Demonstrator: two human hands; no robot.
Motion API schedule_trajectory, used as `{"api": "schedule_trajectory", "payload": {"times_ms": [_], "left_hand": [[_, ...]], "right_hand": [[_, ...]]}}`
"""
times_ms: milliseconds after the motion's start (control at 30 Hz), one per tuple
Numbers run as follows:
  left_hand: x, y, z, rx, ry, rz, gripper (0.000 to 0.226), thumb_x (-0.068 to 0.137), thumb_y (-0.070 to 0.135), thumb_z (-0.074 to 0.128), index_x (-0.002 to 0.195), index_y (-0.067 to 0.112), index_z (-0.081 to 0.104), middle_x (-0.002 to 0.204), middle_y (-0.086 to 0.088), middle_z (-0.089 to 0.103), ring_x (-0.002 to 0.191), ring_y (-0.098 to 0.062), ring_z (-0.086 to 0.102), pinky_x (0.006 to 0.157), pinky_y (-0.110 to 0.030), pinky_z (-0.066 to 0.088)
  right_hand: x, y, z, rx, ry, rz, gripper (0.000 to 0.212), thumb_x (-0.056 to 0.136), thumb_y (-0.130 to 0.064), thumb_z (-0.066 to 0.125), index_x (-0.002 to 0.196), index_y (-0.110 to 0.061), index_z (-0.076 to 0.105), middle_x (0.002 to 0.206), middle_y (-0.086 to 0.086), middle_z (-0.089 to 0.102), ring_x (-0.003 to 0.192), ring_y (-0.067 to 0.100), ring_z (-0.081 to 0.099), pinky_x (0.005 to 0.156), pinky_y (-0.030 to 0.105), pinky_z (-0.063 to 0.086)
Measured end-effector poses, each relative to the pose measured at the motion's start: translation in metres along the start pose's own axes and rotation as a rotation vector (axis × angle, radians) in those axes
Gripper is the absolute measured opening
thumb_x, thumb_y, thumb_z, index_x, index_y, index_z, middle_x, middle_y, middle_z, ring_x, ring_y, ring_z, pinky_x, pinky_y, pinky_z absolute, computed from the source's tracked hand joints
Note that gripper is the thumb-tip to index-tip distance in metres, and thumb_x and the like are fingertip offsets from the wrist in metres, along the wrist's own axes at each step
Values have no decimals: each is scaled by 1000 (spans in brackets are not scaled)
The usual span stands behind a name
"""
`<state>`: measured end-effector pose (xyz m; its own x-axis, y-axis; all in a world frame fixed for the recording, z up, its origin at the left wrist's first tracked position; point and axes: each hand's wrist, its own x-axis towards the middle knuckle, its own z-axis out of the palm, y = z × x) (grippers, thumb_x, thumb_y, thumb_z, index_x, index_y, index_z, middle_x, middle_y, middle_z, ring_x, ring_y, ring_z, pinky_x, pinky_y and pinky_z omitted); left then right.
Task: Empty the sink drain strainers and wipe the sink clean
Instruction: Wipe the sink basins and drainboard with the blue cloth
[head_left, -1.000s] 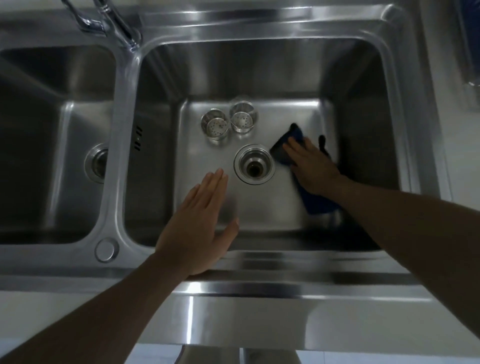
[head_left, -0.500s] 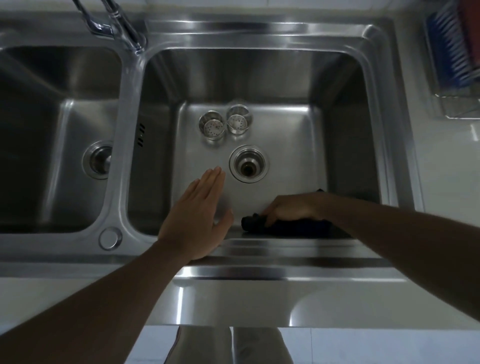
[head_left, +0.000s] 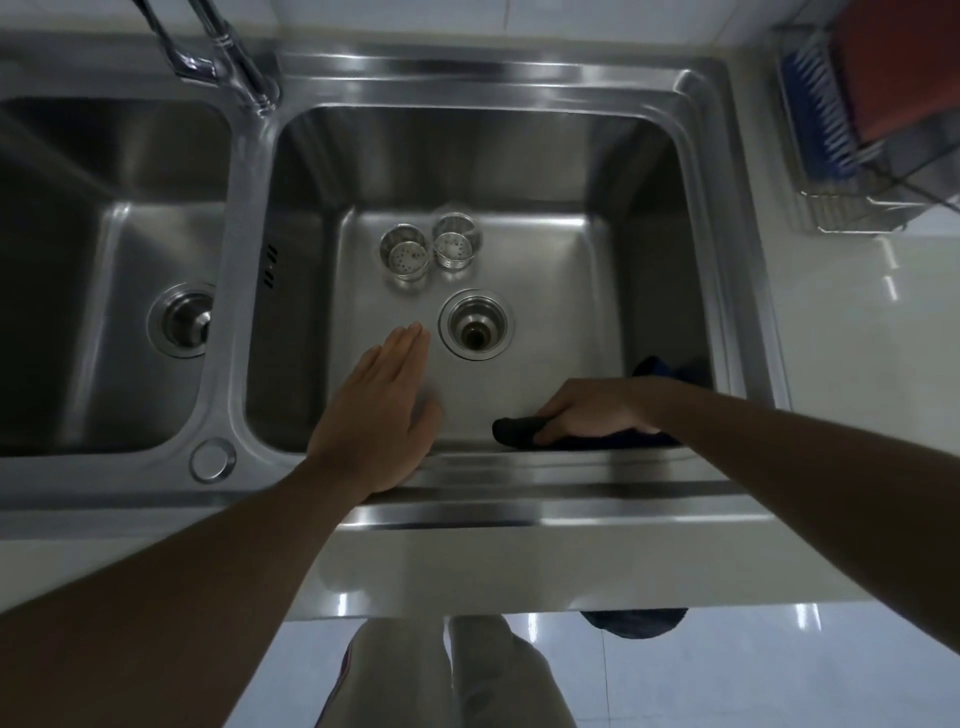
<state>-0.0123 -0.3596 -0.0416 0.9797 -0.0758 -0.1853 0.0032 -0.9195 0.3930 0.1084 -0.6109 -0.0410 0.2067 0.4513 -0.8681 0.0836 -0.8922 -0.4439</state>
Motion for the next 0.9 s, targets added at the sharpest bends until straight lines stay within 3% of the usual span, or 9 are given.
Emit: {"api": "schedule_trajectory", "payload": {"times_ms": [67,133,200,300,400,533,667,767,900], "left_hand": [[0,0,0,11,21,2,68,97,30,34,158,10,13,166,-6,12,154,-14,5,121,-25,-3],[-1,0,0,13,44,-8,66,99,27,37,158,8,15,166,-8,15,154,-17,8,121,-25,-2],[-2,0,-1,-5,53,-39,64,100,25,37,158,8,16,166,-9,16,154,-18,9,122,-28,1],[-5,2,-2,-85,41,-103,62,101,23,36,158,8,15,166,-10,14,154,-20,8,125,-33,6],[-12,-4,-9,-137,73,-171,59,101,18,36,157,7,20,164,-11,20,153,-22,13,125,-38,12],[-31,-28,-24,-79,91,-217,57,100,14,34,155,3,24,162,-16,26,151,-29,19,124,-43,17],[-52,-42,-37,-85,94,-258,57,101,13,34,156,4,21,163,-14,23,152,-27,18,124,-43,20],[-57,-43,-43,-116,50,-249,59,101,13,35,157,7,18,164,-11,20,152,-24,16,124,-37,17],[-56,-29,-72,-262,-14,-213,60,99,24,38,157,20,21,163,-1,26,148,-18,27,120,-32,23]], "right_hand": [[-21,2,1,90,73,-68,19,90,-41,62,95,-32,79,95,-9,73,93,14,65,89,30,48],[-40,5,5,175,161,-164,20,89,-32,64,74,-27,76,70,-6,66,71,12,60,74,30,46],[-58,8,10,236,238,-255,23,87,-22,65,67,-26,74,60,-6,59,61,9,54,66,28,40],[-82,13,21,270,322,-331,22,81,-18,68,84,-37,80,71,-13,71,65,2,63,62,16,46],[-89,10,39,81,496,-389,33,76,-16,74,98,-40,78,84,-16,72,81,4,63,71,8,46],[-68,-31,66,-238,623,-547,33,79,-26,68,109,-38,77,111,-26,70,95,5,56,83,27,46],[-36,-82,88,-282,658,-606,39,84,-29,65,120,-41,71,122,-27,66,105,4,51,82,24,34],[-26,-99,90,-159,616,-580,36,89,-25,63,122,-37,71,114,-15,73,101,9,60,81,25,46],[-35,-111,78,215,662,-531,24,89,-11,59,96,-20,80,69,-12,69,63,3,62,63,24,50]]}}
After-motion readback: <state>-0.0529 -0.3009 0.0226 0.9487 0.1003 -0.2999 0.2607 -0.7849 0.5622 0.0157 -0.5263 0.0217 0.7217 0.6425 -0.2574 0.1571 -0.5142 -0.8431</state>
